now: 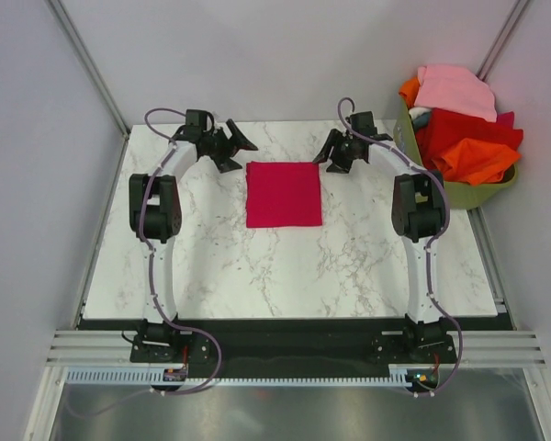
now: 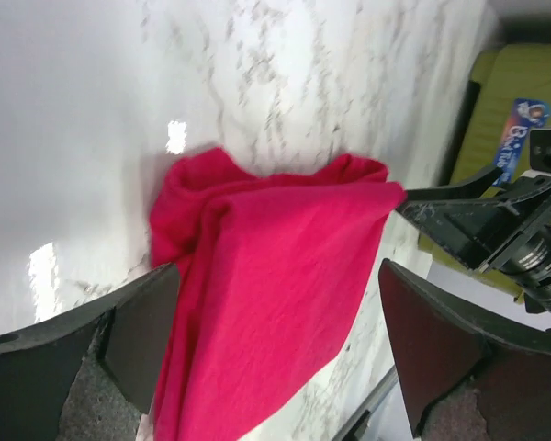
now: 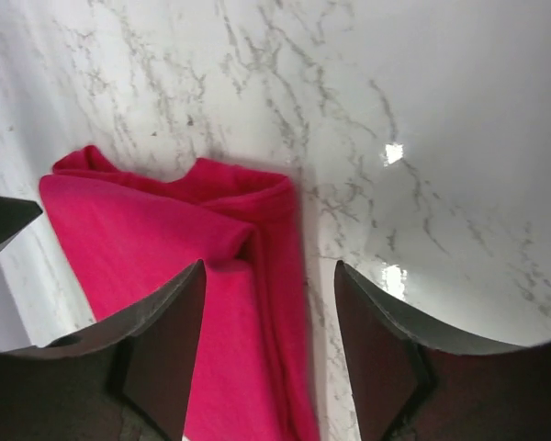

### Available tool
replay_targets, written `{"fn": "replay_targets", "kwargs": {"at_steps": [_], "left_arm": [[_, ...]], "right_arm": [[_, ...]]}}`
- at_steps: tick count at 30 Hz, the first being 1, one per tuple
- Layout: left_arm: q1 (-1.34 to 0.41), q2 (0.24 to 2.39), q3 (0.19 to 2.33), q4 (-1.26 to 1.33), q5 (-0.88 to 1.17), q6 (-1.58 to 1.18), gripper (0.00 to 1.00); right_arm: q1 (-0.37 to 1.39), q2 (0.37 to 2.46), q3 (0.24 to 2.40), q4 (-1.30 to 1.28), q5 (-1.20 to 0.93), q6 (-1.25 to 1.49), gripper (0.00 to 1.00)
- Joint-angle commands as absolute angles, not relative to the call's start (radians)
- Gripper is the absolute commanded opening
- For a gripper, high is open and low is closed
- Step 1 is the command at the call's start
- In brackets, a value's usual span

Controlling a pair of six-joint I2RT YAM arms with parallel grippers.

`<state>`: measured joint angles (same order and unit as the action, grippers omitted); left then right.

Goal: Fold and stack the t-shirts
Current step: Fold the tshirt, then neatly place the folded tshirt to the corner

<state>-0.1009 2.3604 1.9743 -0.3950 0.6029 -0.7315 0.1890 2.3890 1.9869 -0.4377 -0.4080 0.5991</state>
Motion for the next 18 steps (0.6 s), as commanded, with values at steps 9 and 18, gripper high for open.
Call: {"fn": "replay_targets", "kwargs": {"at_steps": [9, 18], "left_arm": [[-0.113, 2.142, 1.706, -0.348, 0.465, -0.609, 0.9], [-0.143, 2.072, 1.457, -0.163, 0.502, -0.612, 0.73]], "right_arm": [[0.187, 2.159, 1.608, -0.126, -0.409, 0.566, 0.65], [0.189, 2.06, 1.341, 0.077, -0.495, 0.601, 0.49]]}}
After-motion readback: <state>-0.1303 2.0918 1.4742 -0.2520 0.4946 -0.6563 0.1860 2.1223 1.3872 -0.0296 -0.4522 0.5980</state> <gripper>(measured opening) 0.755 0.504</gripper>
